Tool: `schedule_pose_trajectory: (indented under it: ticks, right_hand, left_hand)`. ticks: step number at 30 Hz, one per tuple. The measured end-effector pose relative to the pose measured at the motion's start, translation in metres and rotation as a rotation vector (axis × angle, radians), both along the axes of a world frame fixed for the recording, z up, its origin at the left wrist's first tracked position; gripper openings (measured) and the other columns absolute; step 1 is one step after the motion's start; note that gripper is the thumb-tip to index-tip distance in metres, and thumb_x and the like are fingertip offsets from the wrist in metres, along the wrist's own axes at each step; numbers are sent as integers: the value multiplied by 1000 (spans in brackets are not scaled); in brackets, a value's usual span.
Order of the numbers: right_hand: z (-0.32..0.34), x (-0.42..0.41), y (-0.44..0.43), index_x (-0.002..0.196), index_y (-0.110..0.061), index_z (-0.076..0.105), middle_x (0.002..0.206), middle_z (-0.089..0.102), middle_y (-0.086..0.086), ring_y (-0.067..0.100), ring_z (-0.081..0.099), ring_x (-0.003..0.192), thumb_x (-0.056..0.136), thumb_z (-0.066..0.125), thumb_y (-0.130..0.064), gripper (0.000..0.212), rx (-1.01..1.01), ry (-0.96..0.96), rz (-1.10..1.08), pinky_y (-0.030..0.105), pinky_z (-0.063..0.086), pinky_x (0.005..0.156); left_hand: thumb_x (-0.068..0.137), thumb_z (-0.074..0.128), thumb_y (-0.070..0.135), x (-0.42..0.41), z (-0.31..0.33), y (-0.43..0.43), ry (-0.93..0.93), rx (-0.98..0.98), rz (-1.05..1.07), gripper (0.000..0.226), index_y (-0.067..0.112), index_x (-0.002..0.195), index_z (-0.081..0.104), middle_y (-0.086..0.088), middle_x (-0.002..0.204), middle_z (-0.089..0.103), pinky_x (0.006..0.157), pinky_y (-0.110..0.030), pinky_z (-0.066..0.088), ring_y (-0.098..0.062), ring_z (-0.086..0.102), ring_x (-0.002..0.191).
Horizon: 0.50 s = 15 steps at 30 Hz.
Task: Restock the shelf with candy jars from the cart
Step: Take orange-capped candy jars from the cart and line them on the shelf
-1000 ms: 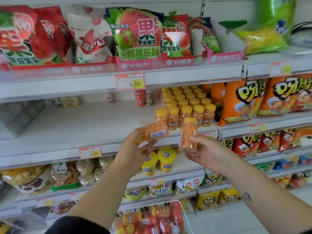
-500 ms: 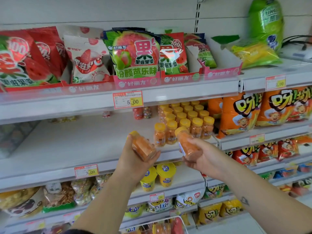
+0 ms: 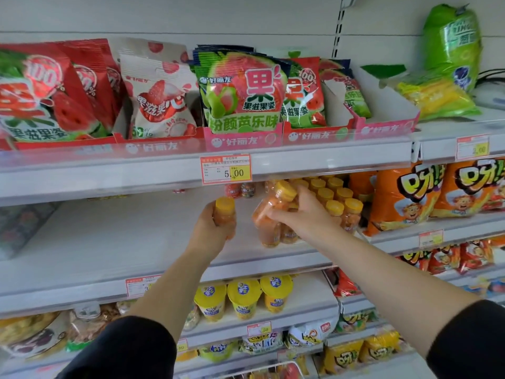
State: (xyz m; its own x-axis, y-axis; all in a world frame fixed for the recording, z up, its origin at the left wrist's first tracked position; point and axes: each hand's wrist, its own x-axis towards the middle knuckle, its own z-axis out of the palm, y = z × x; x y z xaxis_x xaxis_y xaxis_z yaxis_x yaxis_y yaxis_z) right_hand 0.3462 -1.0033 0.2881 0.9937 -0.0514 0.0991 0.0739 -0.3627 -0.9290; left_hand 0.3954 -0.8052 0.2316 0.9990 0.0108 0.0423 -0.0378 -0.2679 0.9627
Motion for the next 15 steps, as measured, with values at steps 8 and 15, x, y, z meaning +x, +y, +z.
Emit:
schedule_pose_trajectory:
  ticks: [8,15]
  right_hand:
    - [-9,39,20,132,-26,46,115,59,-14,7,56,103,78,80,-26,64,-286,-146,-36,27,45,91]
    - [-23,72,23,95,-30,64,72,70,-17,-4,64,67,82,74,-47,24,-580,-104,-97,29,56,79]
  left_hand:
    - [89,67,8,0,-19,16,22,177,-1,46,19,131,52,1,102,66,68,-22,45,-15,60,86]
    - [86,71,18,2,-28,20,10,204,6,54,22,135,47,-3,122,60,86,-33,49,-20,61,100]
